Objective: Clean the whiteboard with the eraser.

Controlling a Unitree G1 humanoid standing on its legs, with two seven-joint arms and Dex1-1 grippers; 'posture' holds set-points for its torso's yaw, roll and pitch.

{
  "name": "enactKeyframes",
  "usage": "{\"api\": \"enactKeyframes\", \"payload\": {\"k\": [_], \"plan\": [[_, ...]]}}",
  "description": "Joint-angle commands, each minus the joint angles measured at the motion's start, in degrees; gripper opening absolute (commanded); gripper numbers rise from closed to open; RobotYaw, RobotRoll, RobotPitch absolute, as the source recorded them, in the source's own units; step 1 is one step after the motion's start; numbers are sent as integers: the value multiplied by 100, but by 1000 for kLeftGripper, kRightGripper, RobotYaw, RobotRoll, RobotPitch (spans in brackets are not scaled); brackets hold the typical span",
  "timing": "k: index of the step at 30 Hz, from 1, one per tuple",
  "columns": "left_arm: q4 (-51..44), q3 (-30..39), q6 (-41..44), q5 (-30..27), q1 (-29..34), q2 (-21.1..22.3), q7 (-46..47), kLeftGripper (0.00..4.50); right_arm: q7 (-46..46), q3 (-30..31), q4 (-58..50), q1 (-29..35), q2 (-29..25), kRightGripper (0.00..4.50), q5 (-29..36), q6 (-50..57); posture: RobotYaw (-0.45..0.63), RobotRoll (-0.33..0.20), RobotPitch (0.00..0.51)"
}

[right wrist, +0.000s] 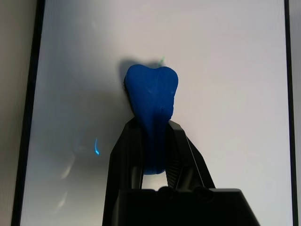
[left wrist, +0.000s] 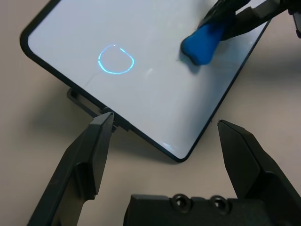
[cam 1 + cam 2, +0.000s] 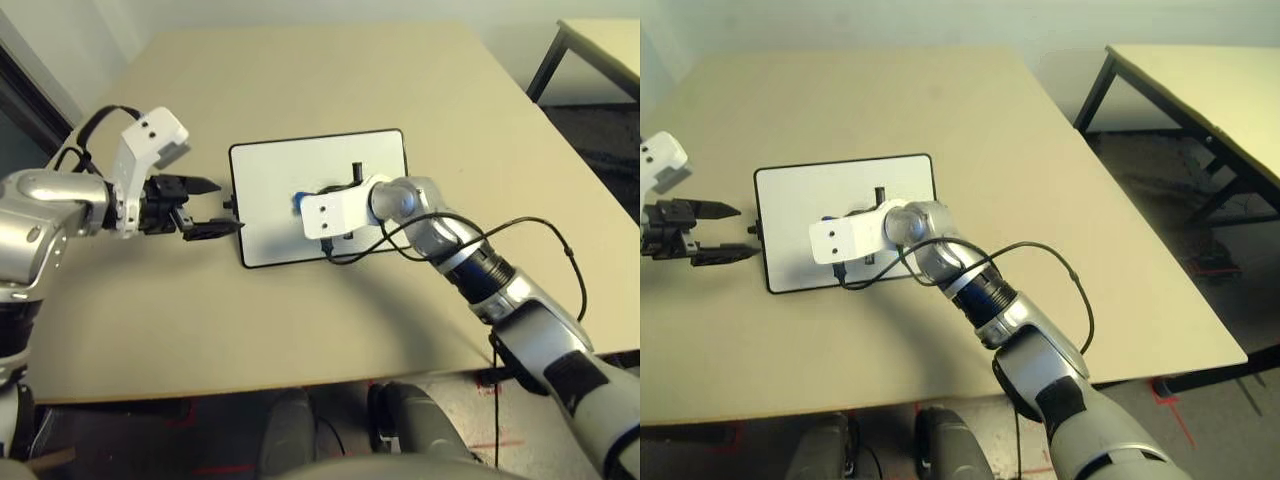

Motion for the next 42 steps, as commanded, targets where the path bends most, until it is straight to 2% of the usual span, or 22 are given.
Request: {"api": "enactKeyframes", "payload": {"k": [1, 7, 14, 18, 26, 29, 34, 38, 42], "plan": [[-93, 59, 51, -69, 52, 27, 12, 4500, -127, -5, 465, -354, 113, 600, -102, -54, 114, 0, 103], [-82, 15, 42, -63, -2, -18, 21, 4500, -496, -164, 1159, -999, 374, 600, -30, -261, 112, 0, 97], [-118, 12, 68, -95, 10, -34, 42, 4500, 121, 232, -25, -164, -28, 600, -214, -277, 112, 0, 99], [-128, 8, 67, -127, 38, -39, 67, 4500, 292, 225, -216, -65, -127, 600, -283, -220, 107, 0, 99], [-69, -45, 21, -126, -14, -72, 74, 4500, -360, -156, 1131, -1220, 361, 599, -162, -403, 100, 0, 98], [-66, -55, 22, -122, -26, -80, 78, 4500, -435, -154, 1296, -1324, 418, 599, -143, -506, 102, 0, 99], [-122, -3, 59, -154, 32, -68, 92, 4500, -66, 136, 643, -800, 266, 599, -225, -564, 105, 0, 99], [-140, 30, 76, -173, 83, -52, 100, 4500, 373, 340, -109, -216, -69, 599, -370, -529, 108, 0, 100], [-125, 10, 76, -179, 60, -60, 109, 4500, 408, 275, -55, -265, -30, 599, -427, -462, 102, 0, 103]]}}
